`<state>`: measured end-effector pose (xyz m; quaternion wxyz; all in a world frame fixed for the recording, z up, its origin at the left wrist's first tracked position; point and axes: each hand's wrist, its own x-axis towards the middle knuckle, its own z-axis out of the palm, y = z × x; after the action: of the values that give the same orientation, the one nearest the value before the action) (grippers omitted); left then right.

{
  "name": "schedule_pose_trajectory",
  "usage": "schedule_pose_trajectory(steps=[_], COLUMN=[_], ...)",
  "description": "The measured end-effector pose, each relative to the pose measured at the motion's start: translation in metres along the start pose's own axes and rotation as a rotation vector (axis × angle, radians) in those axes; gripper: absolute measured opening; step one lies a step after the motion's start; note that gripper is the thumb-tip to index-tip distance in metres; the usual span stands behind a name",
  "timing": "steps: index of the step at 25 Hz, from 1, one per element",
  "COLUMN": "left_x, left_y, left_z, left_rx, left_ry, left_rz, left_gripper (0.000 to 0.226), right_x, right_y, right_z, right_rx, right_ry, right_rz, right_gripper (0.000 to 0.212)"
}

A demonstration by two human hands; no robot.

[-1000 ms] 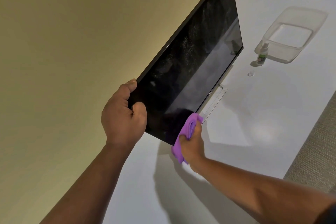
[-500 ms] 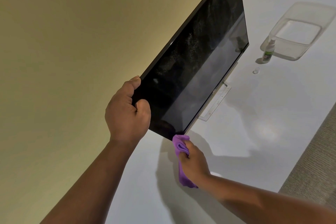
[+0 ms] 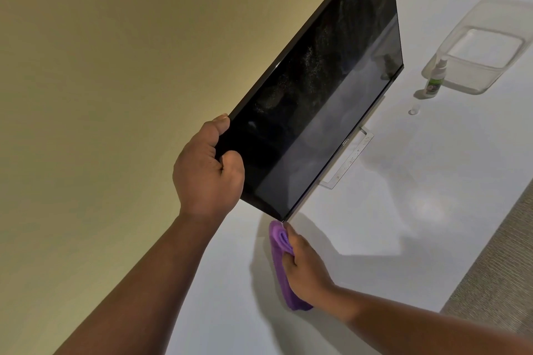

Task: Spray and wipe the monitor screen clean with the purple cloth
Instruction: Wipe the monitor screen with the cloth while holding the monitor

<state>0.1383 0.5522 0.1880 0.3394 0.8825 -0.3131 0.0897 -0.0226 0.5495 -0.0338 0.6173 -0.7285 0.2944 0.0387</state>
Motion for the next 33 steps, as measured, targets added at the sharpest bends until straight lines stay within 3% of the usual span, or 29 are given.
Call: schedule_pose_trajectory(steps=[6, 9, 11, 14, 17, 21, 26, 29, 33], left_x=[0.002, 0.002, 0.002, 0.002, 0.002, 0.003, 0.003, 0.001, 0.002], left_y=[0.004, 0.005, 0.006, 0.005, 0.005, 0.003, 0.003, 0.004, 0.005], left_z=[-0.002, -0.001, -0.001, -0.001, -0.001, 0.0, 0.001, -0.001, -0.001], left_rx=[-0.001, 0.006, 0.006, -0.002, 0.001, 0.006, -0.005, -0.002, -0.007], left_ry=[0.006, 0.01, 0.007, 0.004, 0.002, 0.003, 0.005, 0.0, 0.004], left_rz=[-0.016, -0.018, -0.017, -0.016, -0.015, -0.011, -0.021, -0.016, -0.02], left_gripper=[0.053, 0.053, 0.054, 0.054, 0.055, 0.054, 0.054, 0.054, 0.054], right_x=[0.005, 0.007, 0.007, 0.008, 0.017, 0.022, 0.01, 0.007, 0.012], right_y=[-0.008, -0.011, -0.014, -0.022, -0.018, -0.002, -0.014, -0.017, -0.014], right_z=[-0.012, -0.01, -0.007, -0.006, -0.012, -0.025, -0.004, 0.003, -0.004], right_rx=[0.207, 0.441, 0.529, 0.507, 0.539, 0.481, 0.229, 0.2, 0.124], right_ry=[0.32, 0.469, 0.517, 0.551, 0.605, 0.61, 0.442, 0.334, 0.324], right_rz=[0.012, 0.204, 0.268, 0.178, 0.264, 0.392, 0.064, 0.012, -0.05], right_gripper=[0.049, 0.038, 0.036, 0.04, 0.042, 0.042, 0.055, 0.049, 0.041])
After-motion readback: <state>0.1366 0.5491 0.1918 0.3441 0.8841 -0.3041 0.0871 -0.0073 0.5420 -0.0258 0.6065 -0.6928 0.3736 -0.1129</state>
